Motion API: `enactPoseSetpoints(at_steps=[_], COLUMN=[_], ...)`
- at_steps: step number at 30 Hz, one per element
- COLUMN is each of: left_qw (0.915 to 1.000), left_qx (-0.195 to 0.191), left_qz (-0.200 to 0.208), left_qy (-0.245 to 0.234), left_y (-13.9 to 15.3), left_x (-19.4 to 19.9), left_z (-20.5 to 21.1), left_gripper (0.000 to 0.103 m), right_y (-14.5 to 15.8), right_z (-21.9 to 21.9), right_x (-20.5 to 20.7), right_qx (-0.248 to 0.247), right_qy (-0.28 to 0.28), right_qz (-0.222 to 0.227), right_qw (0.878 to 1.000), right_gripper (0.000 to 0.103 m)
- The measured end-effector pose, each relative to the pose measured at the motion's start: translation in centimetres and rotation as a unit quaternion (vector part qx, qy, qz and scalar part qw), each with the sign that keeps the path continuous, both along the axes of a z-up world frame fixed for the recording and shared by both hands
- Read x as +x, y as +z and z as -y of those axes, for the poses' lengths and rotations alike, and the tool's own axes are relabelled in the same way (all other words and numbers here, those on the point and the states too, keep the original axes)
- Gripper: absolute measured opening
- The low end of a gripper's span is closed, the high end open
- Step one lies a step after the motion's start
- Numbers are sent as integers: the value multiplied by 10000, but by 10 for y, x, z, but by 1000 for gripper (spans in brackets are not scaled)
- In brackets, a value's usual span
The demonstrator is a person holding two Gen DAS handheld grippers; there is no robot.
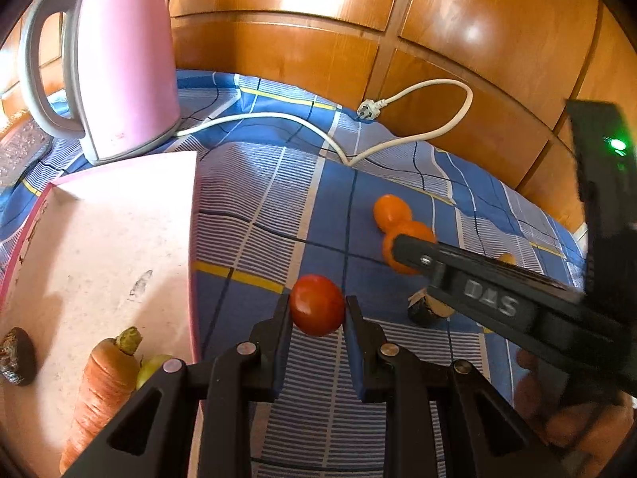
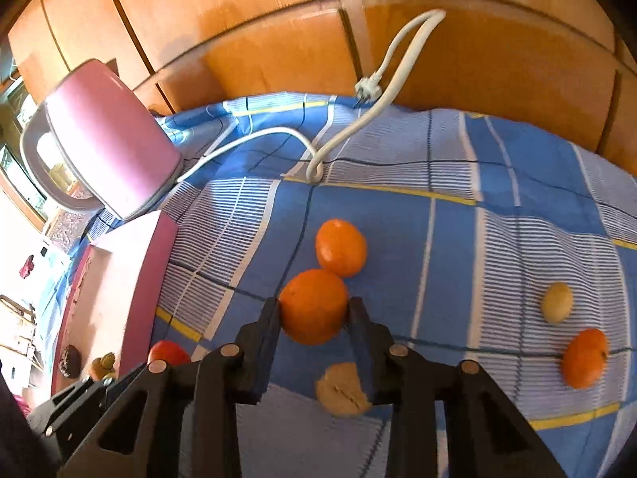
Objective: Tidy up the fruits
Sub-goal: 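Grasp the red tomato with the left tool while the right tool grasps a tangerine, then carry the tomato and tangerine over the pink tray with both tools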
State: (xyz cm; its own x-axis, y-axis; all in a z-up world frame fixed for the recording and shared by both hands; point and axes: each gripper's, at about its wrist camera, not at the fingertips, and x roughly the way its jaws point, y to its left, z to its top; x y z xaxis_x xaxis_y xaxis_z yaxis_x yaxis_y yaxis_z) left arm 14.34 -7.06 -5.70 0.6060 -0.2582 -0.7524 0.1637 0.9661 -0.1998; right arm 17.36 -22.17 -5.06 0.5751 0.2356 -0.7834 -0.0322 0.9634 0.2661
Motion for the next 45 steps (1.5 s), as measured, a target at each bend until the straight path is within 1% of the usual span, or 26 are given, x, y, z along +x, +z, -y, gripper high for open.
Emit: enactPoseSetpoints(at_steps=[4,8,13,17,19,26,28,32,35,39,45], left_qw=[10000,9997,9994,9992,9992,9991,9991,9990,9988,9987,9988], left_qx=[16,39,47,85,96,178,180,220,240,230,204], left_qz=[77,199,284,290,254,252,254,275,323,378,399], left_qy=[-47,-110,-192,-259,-277,-287,-282,-282,-270,-236,-173], left_y=[7,18,27,29,28,30,30,32,34,38,42], left_x=[-7,-17,-30,-42,-47,-64,-68,-75,-79,-82,-88], left_z=[2,4,6,7,7,2,0,-4,-8,-14,-24], left_gripper=[25,25,25,25,25,25,25,25,25,25,25], right_y=[10,13,4,-8,-13,-15,-19,-23,-21,-16,-8], right_z=[14,39,68,76,77,81,82,74,69,62,51], right_x=[-20,-42,-78,-96,-99,-98,-94,-91,-91,-100,-113], right_qx=[-96,-118,-58,22,94,218,351,145,-33,-82,78], right_qy=[-278,-655,-946,-1060,-1077,-1094,-1073,-1127,-1083,-963,-832], right_qz=[90,45,-175,-351,-332,-180,-258,-296,-321,-294,-247], right_qw=[9995,9978,9953,9937,9936,9936,9933,9931,9936,9949,9962], right_gripper=[34,34,34,34,34,38,39,39,37,37,37])
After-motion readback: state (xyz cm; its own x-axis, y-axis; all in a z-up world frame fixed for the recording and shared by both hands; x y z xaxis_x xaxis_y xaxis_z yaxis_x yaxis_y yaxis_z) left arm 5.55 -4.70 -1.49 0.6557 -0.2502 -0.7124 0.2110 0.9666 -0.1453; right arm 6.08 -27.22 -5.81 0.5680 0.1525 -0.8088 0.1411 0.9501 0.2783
